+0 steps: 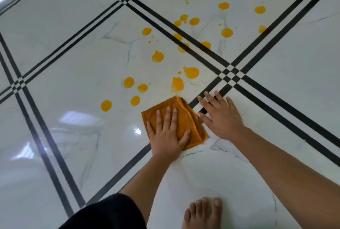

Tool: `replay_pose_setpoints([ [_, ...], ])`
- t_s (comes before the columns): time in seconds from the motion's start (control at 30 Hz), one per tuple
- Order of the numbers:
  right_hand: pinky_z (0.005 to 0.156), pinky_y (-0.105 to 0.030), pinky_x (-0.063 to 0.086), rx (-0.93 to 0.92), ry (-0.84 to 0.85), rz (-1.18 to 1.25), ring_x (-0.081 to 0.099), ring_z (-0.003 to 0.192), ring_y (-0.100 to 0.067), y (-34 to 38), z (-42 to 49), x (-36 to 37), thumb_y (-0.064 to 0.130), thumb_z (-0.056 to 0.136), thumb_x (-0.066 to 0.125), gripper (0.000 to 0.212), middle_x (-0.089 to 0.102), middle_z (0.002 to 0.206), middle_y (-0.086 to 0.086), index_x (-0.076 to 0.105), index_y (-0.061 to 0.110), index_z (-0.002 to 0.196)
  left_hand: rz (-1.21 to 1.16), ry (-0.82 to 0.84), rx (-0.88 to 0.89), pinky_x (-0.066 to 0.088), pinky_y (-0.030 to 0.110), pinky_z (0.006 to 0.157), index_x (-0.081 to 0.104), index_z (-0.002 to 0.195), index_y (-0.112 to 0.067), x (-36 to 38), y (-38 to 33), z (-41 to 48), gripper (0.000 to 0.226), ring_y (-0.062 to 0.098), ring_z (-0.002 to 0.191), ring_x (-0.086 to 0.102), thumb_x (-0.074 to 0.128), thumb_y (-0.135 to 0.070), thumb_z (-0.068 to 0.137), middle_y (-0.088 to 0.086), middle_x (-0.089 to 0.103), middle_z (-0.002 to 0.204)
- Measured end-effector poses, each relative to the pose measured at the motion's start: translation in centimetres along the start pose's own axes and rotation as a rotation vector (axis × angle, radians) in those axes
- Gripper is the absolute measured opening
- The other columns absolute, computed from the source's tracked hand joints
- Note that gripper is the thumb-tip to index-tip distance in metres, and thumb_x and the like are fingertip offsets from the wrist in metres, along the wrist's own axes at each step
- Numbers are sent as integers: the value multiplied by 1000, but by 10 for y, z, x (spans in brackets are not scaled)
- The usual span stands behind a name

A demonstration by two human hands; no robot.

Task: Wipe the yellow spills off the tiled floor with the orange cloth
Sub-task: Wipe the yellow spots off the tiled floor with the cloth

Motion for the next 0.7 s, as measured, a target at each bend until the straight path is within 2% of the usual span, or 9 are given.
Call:
replay_pose_setpoints([
  [0.07,116,-45,2,-34,1,-15,-3,145,-23,8,3,-6,51,97,19,58,2,159,1,3,30,149,-31,2,-16,-16,49,108,-12,145,-34,-1,8,4,84,20,142,-14,-2,-79,74,-11,-12,154],
  [0.17,116,-45,3,-92,8,-52,-1,145,-22,17,7,-10,50,97,20,58,5,158,1,7,29,149,-108,-31,-274,-12,53,110,-14,145,-32,-4,34,5,85,21,142,-15,1,-77,74,-8,-11,156],
  [0.2,116,-45,3,-105,10,-60,-1,145,-22,22,9,-11,50,97,20,57,6,158,1,8,29,149,-118,-29,-307,-11,54,110,-15,145,-31,-5,35,-2,85,22,142,-17,1,-76,75,-7,-13,156],
  [0.33,116,-44,4,-144,55,-51,-2,145,-22,43,18,-9,49,98,19,57,4,159,1,7,27,149,-73,35,-185,-14,53,109,-18,144,-32,0,35,-21,83,21,140,-22,3,-76,76,-8,-19,154],
  [0.47,116,-41,4,-237,88,-70,-2,145,-20,76,20,2,49,98,20,57,5,159,2,8,28,149,-51,11,-260,-6,56,110,-11,146,-27,-11,67,-5,87,25,142,-13,0,-75,74,-4,-12,156],
  [0.6,116,-42,8,-219,69,-34,2,145,-20,86,29,8,49,97,21,56,9,158,2,12,28,149,-77,23,-322,-10,63,105,-11,147,-23,-5,67,-6,90,32,140,-19,-2,-70,71,2,-14,156],
  [0.7,116,-39,7,-254,39,-33,1,145,-18,92,40,13,59,90,3,65,9,158,4,13,30,148,-101,1,-343,-11,64,104,-14,146,-26,-14,90,28,89,31,139,-22,-2,-73,71,0,-17,155],
])
Point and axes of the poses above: each hand's wrist, its own z-axis towards the middle knuckle, its own x-axis out of the palm, y = z × x, the point moved 10 cm from there along z, towards the middle knuckle
